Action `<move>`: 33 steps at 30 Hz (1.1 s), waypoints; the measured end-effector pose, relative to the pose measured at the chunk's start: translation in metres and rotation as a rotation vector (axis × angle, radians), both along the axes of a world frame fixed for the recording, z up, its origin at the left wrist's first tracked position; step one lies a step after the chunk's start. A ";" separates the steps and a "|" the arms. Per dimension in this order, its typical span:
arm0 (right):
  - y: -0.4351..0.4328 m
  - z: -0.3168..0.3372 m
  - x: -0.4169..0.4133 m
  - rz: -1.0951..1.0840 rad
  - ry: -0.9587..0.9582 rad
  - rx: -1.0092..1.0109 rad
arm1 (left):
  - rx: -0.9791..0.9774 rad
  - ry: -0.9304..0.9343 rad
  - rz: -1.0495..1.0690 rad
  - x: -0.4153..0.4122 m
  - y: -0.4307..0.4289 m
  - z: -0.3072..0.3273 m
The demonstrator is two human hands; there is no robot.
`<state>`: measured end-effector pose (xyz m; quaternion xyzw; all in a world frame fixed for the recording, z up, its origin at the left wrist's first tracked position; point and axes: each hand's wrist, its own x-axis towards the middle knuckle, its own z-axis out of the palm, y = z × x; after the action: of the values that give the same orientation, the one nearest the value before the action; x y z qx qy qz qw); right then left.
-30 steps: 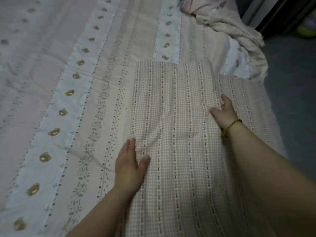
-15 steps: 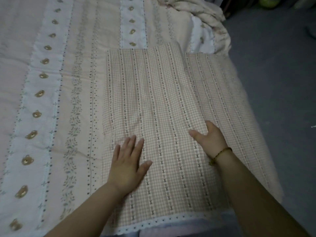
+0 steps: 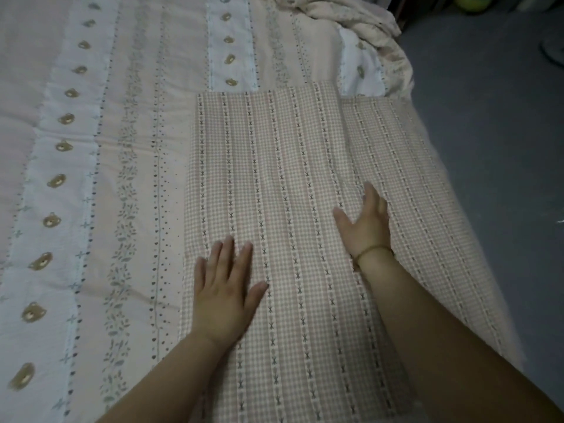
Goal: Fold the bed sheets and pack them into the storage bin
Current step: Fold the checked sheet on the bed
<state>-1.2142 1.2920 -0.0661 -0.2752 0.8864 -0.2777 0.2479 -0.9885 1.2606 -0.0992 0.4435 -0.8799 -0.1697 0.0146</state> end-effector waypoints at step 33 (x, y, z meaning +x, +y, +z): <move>-0.016 -0.024 0.053 0.398 0.216 0.419 | 0.752 0.531 0.776 0.031 -0.050 0.002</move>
<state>-1.1615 1.2756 -0.0899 -0.4141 0.8743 -0.0040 0.2531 -0.9570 1.2103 -0.0973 0.6497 -0.4996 -0.5564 0.1368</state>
